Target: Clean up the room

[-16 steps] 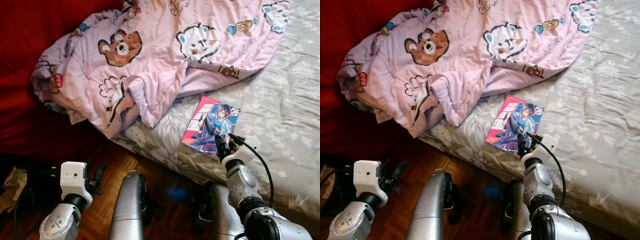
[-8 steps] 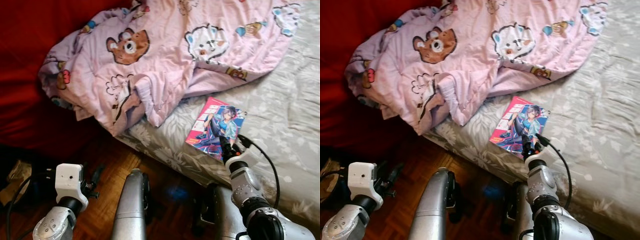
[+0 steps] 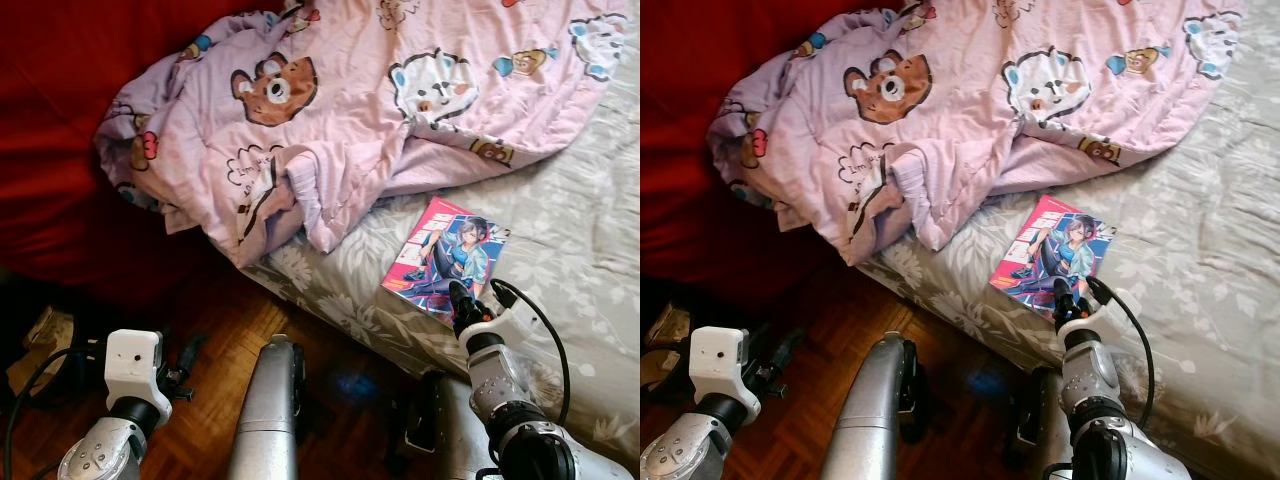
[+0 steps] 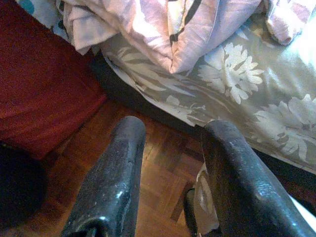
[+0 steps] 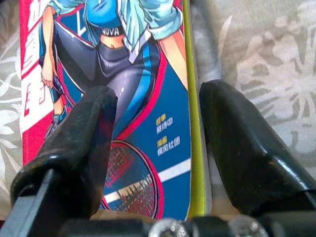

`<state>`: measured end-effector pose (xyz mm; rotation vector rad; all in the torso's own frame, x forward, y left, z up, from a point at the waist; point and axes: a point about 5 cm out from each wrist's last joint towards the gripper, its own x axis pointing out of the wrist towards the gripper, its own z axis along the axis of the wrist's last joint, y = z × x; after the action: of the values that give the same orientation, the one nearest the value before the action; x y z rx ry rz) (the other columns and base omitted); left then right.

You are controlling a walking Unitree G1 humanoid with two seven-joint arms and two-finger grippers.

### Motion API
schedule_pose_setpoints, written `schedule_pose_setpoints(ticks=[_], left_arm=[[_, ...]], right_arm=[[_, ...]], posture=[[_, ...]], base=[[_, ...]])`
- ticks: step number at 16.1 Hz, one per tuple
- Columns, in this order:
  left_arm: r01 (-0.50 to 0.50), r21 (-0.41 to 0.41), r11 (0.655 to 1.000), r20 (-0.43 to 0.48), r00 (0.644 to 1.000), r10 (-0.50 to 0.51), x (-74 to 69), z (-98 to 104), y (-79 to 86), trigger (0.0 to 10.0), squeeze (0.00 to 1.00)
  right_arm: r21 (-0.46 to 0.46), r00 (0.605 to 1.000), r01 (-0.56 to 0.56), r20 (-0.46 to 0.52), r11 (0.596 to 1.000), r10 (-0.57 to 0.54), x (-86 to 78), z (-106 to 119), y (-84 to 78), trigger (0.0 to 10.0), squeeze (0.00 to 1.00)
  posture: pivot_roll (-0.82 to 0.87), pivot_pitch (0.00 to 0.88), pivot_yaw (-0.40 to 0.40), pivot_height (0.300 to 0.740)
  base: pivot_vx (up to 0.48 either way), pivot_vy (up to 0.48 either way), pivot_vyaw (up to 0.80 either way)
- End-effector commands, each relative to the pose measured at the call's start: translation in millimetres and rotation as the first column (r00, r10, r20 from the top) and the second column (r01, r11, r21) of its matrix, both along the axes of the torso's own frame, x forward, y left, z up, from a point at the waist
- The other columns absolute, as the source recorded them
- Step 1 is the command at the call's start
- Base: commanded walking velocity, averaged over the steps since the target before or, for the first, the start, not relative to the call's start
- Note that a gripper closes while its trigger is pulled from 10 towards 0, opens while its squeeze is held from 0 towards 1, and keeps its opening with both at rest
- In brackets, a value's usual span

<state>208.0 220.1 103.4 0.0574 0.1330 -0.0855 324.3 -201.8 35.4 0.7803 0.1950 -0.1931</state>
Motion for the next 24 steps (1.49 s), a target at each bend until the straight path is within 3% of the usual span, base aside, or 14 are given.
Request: schedule_pose_setpoints(ticks=[1,4,8,18,19,21,24], left_arm=[[-0.022,0.017,1.000,-0.039,0.999,0.022,-9.0,-4,7.1,10.0,0.00],[-0.012,0.032,0.999,-0.040,0.999,0.013,-11.9,-2,6.2,10.0,0.00],[-0.009,0.036,0.999,-0.044,0.999,0.010,-17.9,3,5.9,10.0,0.00],[-0.015,0.045,0.999,-0.060,0.998,0.018,-22.8,7,8.2,10.0,0.00],[-0.016,0.046,0.999,-0.061,0.998,0.019,-22.9,7,9.1,10.0,0.00],[-0.018,0.047,0.999,-0.066,0.998,0.021,-23.4,5,9.7,10.0,0.00],[-0.016,0.048,0.999,-0.071,0.997,0.020,-24.6,5,9.0,10.0,0.00]], right_arm=[[0.044,0.998,0.000,-0.064,0.999,0.002,-13.5,-18,3.8,10.0,0.00],[0.121,0.999,-0.025,-0.039,0.992,0.030,-16.5,-22,9.6,10.0,0.00],[0.328,0.998,-0.055,0.011,0.943,0.054,-28.8,-33,18.9,10.0,0.00],[0.401,0.999,-0.048,0.009,0.915,0.048,-39.2,-43,23.6,10.0,0.00],[0.403,0.999,-0.051,0.013,0.914,0.049,-39.2,-43,23.8,2.9,0.00],[0.405,0.998,-0.055,0.018,0.913,0.052,-39.1,-43,24.4,0.0,0.00],[0.415,0.997,-0.072,0.037,0.907,0.063,-38.1,-41,26.5,0.0,0.00]], posture=[[0.31,0.500,0.168,0.605],[0.32,0.504,0.172,0.605],[0.34,0.511,0.192,0.605],[0.36,0.521,0.205,0.605],[0.36,0.521,0.205,0.605],[0.36,0.521,0.205,0.605],[0.35,0.524,0.202,0.605]], base=[[0.000,0.000,0.00],[0.000,0.000,0.00],[0.000,0.000,0.00],[0.000,0.000,0.00],[0.000,0.000,0.00],[0.000,0.000,0.00],[0.000,0.000,0.00]])
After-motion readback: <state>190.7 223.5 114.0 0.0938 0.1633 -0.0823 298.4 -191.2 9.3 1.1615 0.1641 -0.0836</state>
